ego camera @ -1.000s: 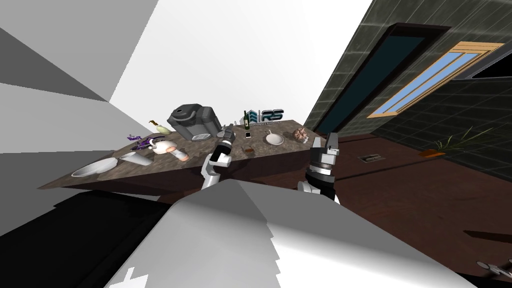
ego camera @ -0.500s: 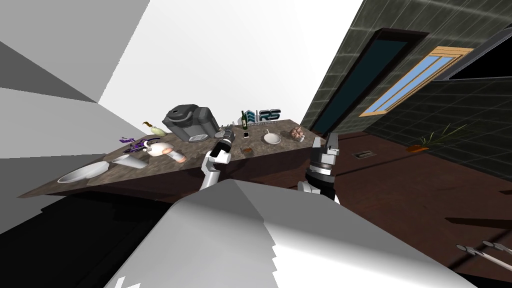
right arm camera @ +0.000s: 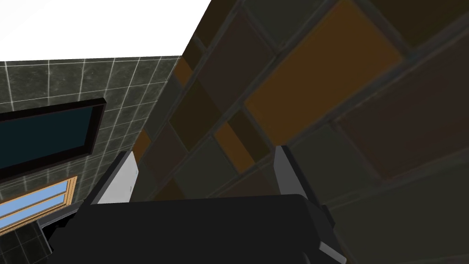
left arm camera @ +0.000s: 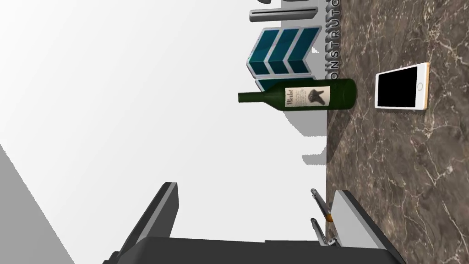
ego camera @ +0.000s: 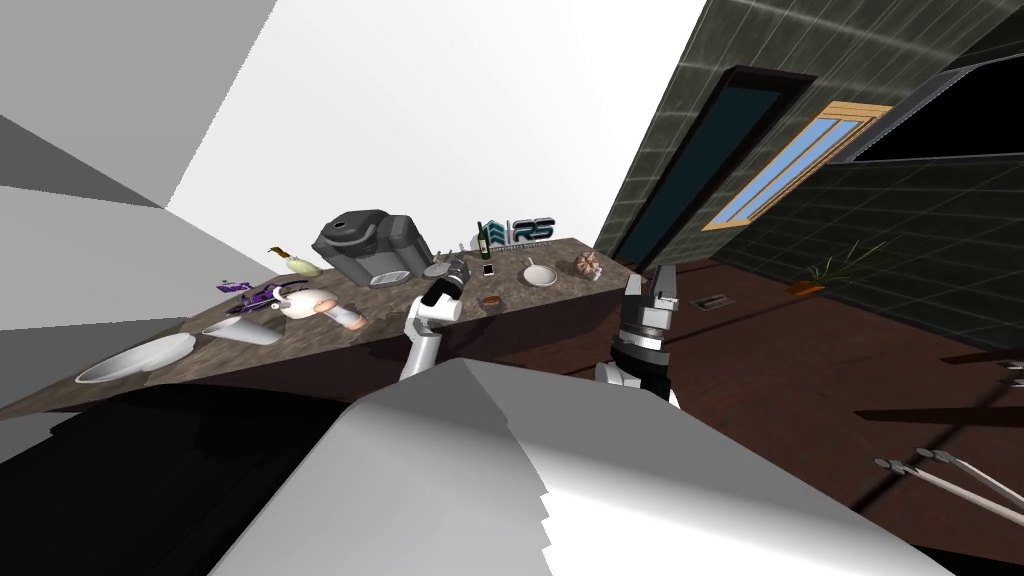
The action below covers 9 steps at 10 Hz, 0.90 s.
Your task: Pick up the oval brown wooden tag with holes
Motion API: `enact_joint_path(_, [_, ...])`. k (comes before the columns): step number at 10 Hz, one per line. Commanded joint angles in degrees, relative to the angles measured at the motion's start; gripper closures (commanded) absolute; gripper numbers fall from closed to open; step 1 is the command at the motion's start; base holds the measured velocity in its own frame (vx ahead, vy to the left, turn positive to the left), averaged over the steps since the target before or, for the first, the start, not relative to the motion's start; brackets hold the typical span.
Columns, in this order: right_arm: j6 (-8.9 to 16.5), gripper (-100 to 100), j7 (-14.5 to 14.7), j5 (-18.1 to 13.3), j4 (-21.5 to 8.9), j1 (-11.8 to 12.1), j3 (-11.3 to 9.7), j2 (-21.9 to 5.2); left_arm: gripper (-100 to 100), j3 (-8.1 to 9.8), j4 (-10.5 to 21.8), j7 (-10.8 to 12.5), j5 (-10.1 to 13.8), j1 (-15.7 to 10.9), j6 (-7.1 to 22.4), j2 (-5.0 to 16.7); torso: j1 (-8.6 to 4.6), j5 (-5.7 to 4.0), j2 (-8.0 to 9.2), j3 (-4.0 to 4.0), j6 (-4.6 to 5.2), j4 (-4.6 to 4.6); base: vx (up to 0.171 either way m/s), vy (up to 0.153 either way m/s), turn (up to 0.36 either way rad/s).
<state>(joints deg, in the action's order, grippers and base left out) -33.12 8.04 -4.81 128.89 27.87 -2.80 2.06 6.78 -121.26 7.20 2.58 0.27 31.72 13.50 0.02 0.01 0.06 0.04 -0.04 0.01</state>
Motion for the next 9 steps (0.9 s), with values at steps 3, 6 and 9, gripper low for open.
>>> enact_joint_path(3, [0.0,0,0.0,0.0,0.0,0.0,0.0,0.0,-100,0.78,1.3,1.1,0.5,-1.9,5.3,0.0,-0.01,0.00,-0.02,-0.01,0.02,-0.01,-0.013,-0.003,-0.058])
enact_joint_path(6, [0.0,0,0.0,0.0,0.0,0.0,0.0,0.0,-100,1.52,2.6,2.0,0.9,-3.6,9.5,0.1,0.00,0.00,-0.01,-0.01,0.02,0.00,-0.015,0.000,-0.062])
enact_joint_path(9, [0.0,0,0.0,0.0,0.0,0.0,0.0,0.0,-100,2.24,3.9,2.9,1.4,-5.4,13.6,0.1,0.00,0.00,-0.01,-0.01,0.02,0.00,-0.014,0.001,-0.068])
